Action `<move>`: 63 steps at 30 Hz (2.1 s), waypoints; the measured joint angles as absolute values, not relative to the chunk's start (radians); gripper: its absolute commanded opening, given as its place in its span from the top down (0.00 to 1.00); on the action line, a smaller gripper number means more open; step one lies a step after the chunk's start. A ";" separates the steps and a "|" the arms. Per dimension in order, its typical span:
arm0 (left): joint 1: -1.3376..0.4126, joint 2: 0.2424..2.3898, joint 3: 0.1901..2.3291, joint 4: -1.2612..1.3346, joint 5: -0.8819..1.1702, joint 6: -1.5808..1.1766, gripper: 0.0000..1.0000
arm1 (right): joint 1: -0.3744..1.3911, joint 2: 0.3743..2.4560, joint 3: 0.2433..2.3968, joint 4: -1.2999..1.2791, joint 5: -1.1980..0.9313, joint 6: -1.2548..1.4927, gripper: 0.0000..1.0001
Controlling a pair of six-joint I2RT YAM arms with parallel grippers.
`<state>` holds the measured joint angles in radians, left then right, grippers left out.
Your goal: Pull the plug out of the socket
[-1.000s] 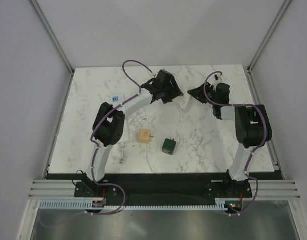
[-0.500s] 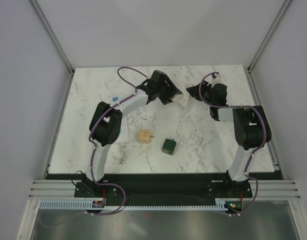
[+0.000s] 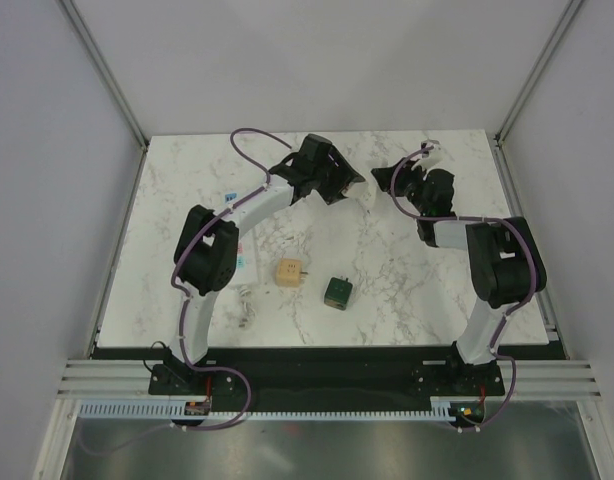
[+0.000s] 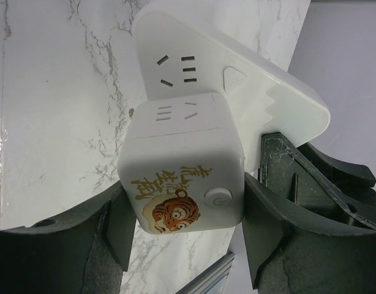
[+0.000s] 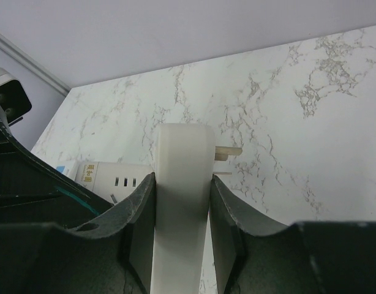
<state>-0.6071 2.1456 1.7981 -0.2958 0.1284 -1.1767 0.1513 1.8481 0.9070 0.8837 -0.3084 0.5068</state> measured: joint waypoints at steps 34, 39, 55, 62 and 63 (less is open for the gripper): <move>-0.612 1.898 1.405 -0.045 0.036 -1.197 0.98 | 0.168 1.856 0.881 0.923 -0.408 0.610 1.00; -0.609 1.898 1.464 -0.138 0.025 -1.232 0.98 | 0.225 1.798 0.881 0.872 -0.283 0.492 1.00; -0.618 1.634 1.179 0.000 0.135 -0.984 0.98 | 0.114 1.859 0.879 0.804 -0.192 0.478 1.00; -0.656 1.594 1.202 -0.068 0.135 -0.891 0.98 | 0.116 1.926 0.932 0.787 -0.253 0.536 1.00; -0.664 1.601 1.213 -0.090 0.136 -0.878 0.98 | 0.115 1.942 0.948 0.776 -0.264 0.544 1.00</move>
